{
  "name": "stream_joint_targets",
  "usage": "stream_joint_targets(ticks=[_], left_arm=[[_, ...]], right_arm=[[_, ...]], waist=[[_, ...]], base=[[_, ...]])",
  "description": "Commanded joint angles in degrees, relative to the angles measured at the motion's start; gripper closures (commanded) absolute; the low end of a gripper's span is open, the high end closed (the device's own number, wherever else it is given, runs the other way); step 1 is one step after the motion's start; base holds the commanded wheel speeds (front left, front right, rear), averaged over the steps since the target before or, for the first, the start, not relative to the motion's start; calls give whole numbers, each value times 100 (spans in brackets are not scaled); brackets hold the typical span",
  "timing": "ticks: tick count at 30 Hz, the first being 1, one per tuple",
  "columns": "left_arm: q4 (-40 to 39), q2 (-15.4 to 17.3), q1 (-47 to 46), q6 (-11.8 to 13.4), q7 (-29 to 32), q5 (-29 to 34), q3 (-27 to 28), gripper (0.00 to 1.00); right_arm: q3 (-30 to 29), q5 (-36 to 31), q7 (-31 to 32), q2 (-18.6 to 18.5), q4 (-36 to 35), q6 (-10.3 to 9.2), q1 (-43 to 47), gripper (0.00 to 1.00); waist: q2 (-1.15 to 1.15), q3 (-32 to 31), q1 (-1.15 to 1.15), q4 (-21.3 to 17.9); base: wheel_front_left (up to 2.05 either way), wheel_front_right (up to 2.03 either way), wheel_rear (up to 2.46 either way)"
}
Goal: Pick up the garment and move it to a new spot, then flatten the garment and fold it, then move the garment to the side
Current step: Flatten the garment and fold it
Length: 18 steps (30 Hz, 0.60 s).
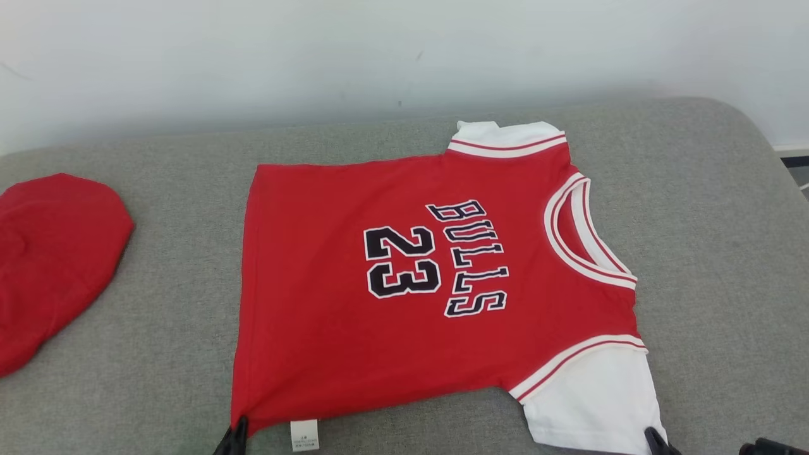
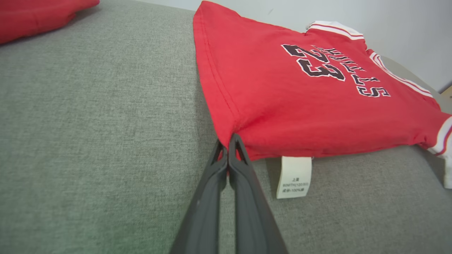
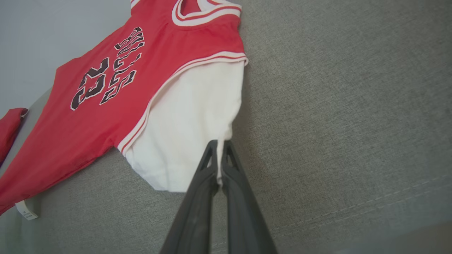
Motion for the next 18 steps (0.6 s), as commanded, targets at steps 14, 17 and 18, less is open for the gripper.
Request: stream_joint_targets(ticks=[14,17,18], left_arm=[[153,-140,235,-178,-23,432,264,100],[131,-145,188,-184,-23,502,294,100],[120,-147,161,-188,-23,522,310,100]], right_arm=[[-110,-187,186,122,-295,3,223,100],[-160,-131,165,176,-376,3,104,100],[-183,-119,159,198,-415,3,47,100]], waist=[[1,-58,1,21],[1,-62,1,-4],[1,-64,1,-17]], base=[[0,0,0],[0,0,0],[0,0,0]])
